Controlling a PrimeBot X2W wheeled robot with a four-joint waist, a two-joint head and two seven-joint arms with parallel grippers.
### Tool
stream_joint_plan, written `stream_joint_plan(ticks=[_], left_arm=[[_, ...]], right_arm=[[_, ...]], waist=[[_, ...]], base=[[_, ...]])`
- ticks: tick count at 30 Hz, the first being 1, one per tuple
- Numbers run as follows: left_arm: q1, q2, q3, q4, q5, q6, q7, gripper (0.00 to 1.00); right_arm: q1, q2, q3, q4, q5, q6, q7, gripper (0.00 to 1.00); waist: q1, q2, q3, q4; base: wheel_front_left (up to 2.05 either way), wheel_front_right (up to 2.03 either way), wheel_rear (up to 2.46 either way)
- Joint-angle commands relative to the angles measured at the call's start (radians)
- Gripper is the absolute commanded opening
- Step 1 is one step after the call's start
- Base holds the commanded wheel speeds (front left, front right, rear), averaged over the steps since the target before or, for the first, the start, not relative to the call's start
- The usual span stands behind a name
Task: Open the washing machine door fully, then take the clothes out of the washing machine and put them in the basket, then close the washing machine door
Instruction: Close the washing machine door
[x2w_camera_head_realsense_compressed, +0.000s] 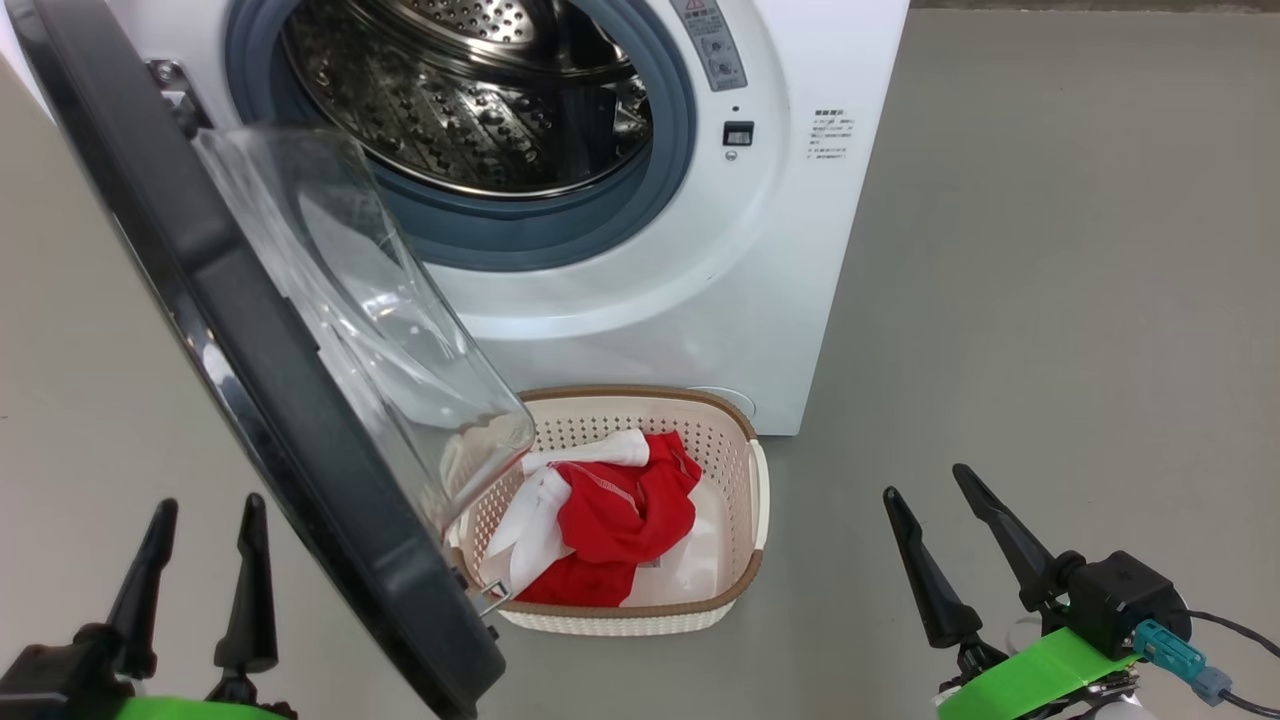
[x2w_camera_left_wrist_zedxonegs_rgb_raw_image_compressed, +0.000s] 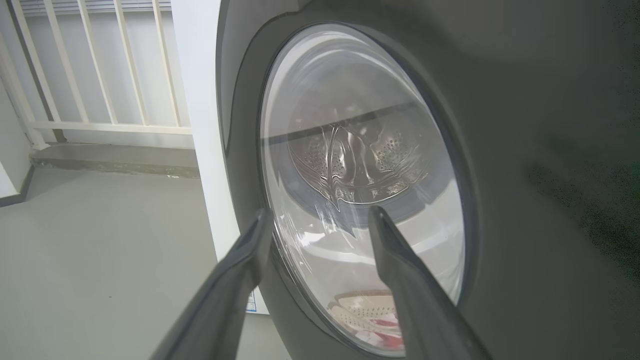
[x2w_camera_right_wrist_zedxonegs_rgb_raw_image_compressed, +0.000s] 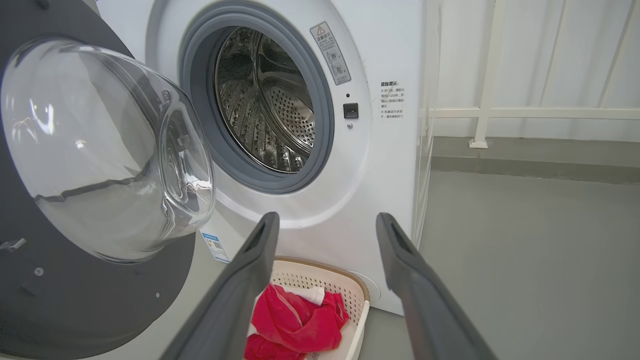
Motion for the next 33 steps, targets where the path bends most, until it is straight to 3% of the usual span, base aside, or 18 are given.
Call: stream_joint_plan(ticks=[1,11,33], left_arm=[[-0.02,0.015,0.045,-0.009,0.019,0.014,-0.013,1.0],[0.009,-0.031,0.049,0.02,0.066,0.034,-0.029,1.0],[0.021,-0.115,0.112,0.003,0.171,0.0,-0.03,1.0]], right_arm=[[-0.039,-0.006,0.019,-0.027,-0.007,0.006,-0.006,1.0],[-0.036,-0.004,0.011,-0.032,-0.01,0.006,-0.006,1.0],[-0.042,-0.006,0.011,-0.034,-0.011,0.006,-0.006,1.0]], waist=[[0.0,0.0,0.0,-0.003],[0.0,0.0,0.001,-0.005],[0.0,0.0,0.014,0.011]], base=[[0.0,0.0,0.0],[0.0,0.0,0.0],[0.0,0.0,0.0]])
